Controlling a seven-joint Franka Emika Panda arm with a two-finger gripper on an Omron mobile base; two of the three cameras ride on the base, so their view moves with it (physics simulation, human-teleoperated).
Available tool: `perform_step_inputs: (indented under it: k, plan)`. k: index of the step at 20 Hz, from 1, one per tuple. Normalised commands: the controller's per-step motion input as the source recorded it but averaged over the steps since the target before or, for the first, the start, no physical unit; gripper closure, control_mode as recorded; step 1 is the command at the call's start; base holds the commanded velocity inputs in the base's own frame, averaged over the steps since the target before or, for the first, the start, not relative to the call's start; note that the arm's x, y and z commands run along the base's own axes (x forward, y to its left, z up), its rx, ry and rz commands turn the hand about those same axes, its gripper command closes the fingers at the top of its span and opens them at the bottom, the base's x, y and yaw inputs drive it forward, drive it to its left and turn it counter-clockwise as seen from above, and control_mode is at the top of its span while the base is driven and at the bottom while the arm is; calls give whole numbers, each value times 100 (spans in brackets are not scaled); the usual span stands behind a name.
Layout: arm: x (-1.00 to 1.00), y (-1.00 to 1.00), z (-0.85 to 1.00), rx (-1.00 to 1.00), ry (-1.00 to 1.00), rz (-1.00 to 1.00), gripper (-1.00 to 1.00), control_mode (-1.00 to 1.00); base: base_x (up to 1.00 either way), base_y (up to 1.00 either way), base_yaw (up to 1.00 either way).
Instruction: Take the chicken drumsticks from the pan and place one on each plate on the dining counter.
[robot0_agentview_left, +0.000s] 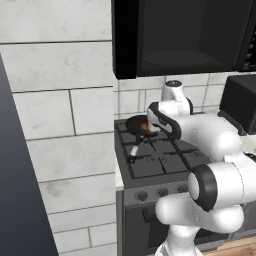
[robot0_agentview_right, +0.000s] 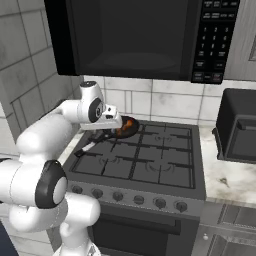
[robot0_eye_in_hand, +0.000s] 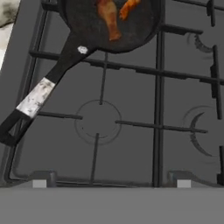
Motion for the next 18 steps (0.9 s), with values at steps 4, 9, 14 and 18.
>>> perform_step_inputs:
  k: [4, 9, 14, 18]
  plan:
    - [46, -11, -28, 14, -4, 0, -100, -100, 0, 0, 0]
    - [61, -1, -27, 13, 0, -4, -100, -100, 0, 0, 0]
    - [58, -2, -25, 7, 0, -5, -100, -100, 0, 0, 0]
    - [64, 0, -6, 5, 8, -5, -100, -100, 0, 0, 0]
